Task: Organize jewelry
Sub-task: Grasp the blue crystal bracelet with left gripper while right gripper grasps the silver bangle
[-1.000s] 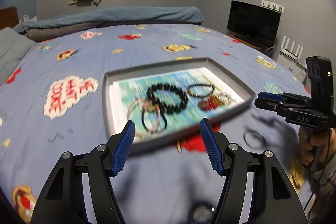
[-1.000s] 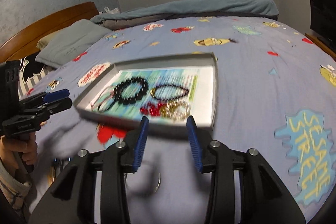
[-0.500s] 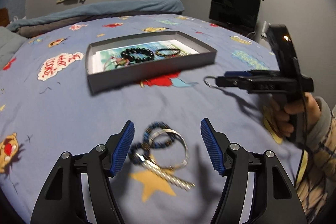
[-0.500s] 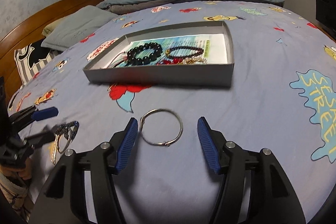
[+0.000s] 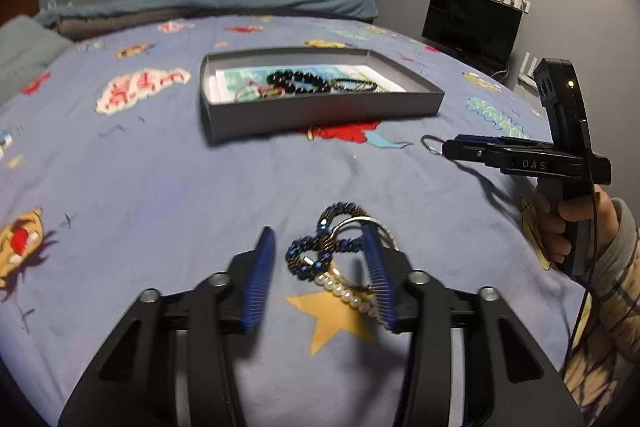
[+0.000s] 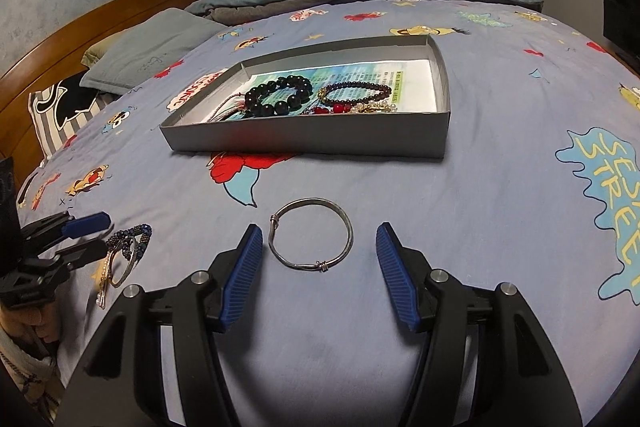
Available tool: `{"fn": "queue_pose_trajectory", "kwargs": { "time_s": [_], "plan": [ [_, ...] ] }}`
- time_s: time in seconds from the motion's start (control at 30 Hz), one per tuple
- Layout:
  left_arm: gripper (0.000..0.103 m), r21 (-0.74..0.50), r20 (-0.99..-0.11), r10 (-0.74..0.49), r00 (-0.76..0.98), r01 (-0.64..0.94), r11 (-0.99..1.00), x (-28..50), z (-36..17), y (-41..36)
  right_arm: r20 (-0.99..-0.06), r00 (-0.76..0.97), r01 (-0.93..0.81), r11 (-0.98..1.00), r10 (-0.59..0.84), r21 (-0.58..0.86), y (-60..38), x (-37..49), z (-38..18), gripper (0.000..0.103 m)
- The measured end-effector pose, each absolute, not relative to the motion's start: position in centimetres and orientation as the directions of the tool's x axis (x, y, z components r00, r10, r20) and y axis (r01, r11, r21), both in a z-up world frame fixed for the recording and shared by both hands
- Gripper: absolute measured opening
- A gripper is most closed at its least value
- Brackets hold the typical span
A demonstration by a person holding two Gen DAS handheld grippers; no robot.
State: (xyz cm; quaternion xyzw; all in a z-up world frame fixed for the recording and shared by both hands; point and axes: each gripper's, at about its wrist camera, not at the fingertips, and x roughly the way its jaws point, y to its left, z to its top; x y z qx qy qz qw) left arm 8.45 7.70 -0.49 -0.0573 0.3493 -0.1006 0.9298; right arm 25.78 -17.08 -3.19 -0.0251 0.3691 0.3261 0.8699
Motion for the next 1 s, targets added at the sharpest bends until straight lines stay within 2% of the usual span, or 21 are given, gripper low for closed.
{"fn": "queue_pose_trajectory", "kwargs": {
  "time_s": [0.07, 0.13, 0.2, 0.23, 0.37, 0.6, 1.0],
  "plan": [
    [0.034, -0.194, -0.655, -0.253, 0.712, 0.165, 0.967, 8.9, -1.0, 7.7, -0.662, 0.512, -0.588, 0.785, 0.547, 0.194, -16.9, 25.9, -3.3, 0.059],
    [0.022, -0.191, -0.667, -0.255, 0.701, 0.169, 0.967, 9.2, -1.4, 7.6, -0.666, 0.510, -0.590, 0.785, 0.545, 0.190, -16.7, 26.0, -3.4, 0.059],
    [0.016, -0.210, -0.665, -0.262, 0.700, 0.161, 0.964, 9.4, -1.4, 8.0, -0.672, 0.505, -0.594, 0.783, 0.542, 0.185, -16.4, 26.1, -3.6, 0.059],
    [0.009, -0.221, -0.659, -0.267, 0.703, 0.158, 0.962, 9.4, -1.4, 8.2, -0.674, 0.504, -0.595, 0.783, 0.540, 0.183, -16.3, 26.2, -3.6, 0.059],
    [0.008, -0.265, -0.624, -0.280, 0.730, 0.139, 0.954, 9.6, -0.4, 9.3, -0.678, 0.503, -0.604, 0.779, 0.535, 0.167, -15.9, 26.2, -3.8, 0.047],
    [0.008, -0.364, -0.550, -0.367, 0.751, 0.180, 0.914, 9.8, 1.6, 10.1, -0.672, 0.500, -0.605, 0.776, 0.546, 0.181, -16.1, 26.3, -3.9, 0.047],
    [0.008, -0.322, -0.493, -0.320, 0.809, 0.172, 0.931, 10.7, 5.2, 10.3, -0.675, 0.495, -0.603, 0.775, 0.547, 0.186, -16.1, 26.3, -4.0, 0.047]
  ]
}}
